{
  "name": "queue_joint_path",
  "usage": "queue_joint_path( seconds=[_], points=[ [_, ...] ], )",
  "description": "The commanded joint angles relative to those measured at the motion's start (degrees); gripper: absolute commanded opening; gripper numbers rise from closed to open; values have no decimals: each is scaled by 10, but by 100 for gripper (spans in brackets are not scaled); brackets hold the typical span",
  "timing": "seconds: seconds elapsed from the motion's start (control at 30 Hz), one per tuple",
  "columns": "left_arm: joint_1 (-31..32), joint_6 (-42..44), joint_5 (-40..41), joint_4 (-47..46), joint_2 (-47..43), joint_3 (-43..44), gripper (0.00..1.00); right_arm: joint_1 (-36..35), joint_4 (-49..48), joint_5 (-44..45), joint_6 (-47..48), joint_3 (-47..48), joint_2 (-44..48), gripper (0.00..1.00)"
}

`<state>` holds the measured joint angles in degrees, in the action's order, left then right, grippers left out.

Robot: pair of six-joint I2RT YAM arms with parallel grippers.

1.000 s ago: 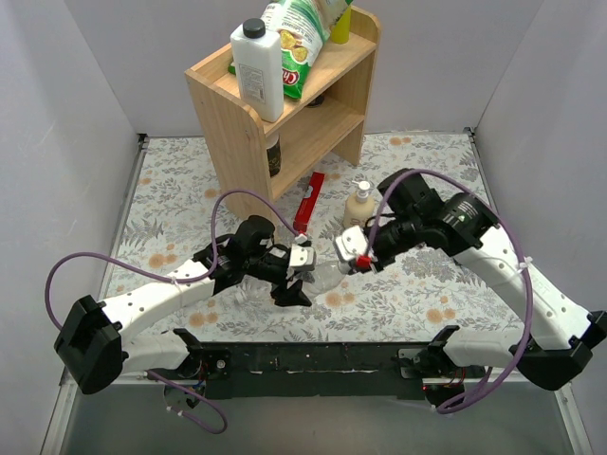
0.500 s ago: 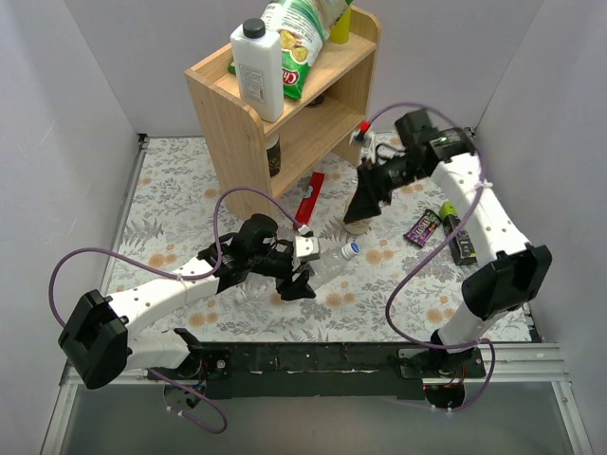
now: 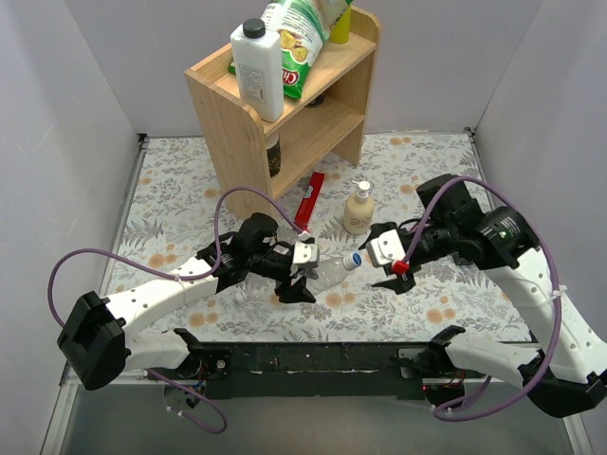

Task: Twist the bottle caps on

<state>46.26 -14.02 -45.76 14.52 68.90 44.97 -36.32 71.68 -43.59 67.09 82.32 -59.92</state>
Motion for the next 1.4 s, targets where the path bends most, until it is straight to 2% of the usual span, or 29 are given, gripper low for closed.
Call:
queue_joint_path(
  seconds=[0.0,0.13,0.43,0.53,0.57,0.63,0.67,0.7,0.73,0.8,0.83,0.87,0.9,0.93,0.97,1.03,1.07,1.1,1.13,1.17,1.2,1.3,1.37],
  points=[
    [1,21,-28,5,-10,21,0,-18,-30,49,84,4,-28,77],
    [1,24,-31,10,-7,24,0,-22,-36,37,102,10,-40,75],
    [1,29,-25,16,-6,28,0,-50,-2,16,165,20,-49,56],
    [1,30,-26,15,-4,29,0,-65,-4,10,149,26,-52,44],
    [1,31,-25,14,-3,30,0,-69,-11,10,131,28,-56,33],
    [1,31,-21,13,-2,31,0,-70,-52,10,16,42,-71,21],
    [1,29,-18,8,-2,31,0,-70,-79,16,-51,46,-80,7],
    [1,26,-14,3,-3,28,0,-70,-114,54,-144,51,-105,1],
    [1,23,-4,-2,-3,28,0,-64,-145,78,-307,60,-123,1],
    [1,7,8,-19,-3,25,0,-42,-125,100,-468,97,-195,1],
    [1,1,16,-27,-3,26,0,-25,-52,68,-574,107,-228,1],
    [1,-3,18,-34,-3,25,0,17,-42,15,-617,75,-259,1],
    [2,-7,20,-36,-3,26,0,28,-49,-61,-623,52,-260,8],
    [2,-9,20,-39,1,26,0,52,-44,-72,-629,39,-262,16],
    [2,-11,21,-39,2,27,0,63,-38,-92,-622,38,-267,34],
    [2,-14,20,-37,1,27,0,94,-44,-148,-585,93,-279,51],
    [2,-14,20,-30,0,26,0,106,-35,-162,-531,125,-289,81],
    [2,-14,19,-27,-1,22,0,118,-22,-176,-492,209,-295,89],
    [2,-13,18,-25,-3,20,0,134,-3,-175,-448,248,-299,90],
    [2,-11,18,-19,-7,16,0,136,33,-167,-348,286,-298,90],
    [2,-8,15,-15,-9,10,0,137,33,-137,-310,296,-284,90],
    [2,-3,9,-13,-17,3,0,136,10,-125,-141,233,-190,93],
    [2,0,0,-13,-18,6,0,128,5,-123,-94,161,-137,91]
  ],
)
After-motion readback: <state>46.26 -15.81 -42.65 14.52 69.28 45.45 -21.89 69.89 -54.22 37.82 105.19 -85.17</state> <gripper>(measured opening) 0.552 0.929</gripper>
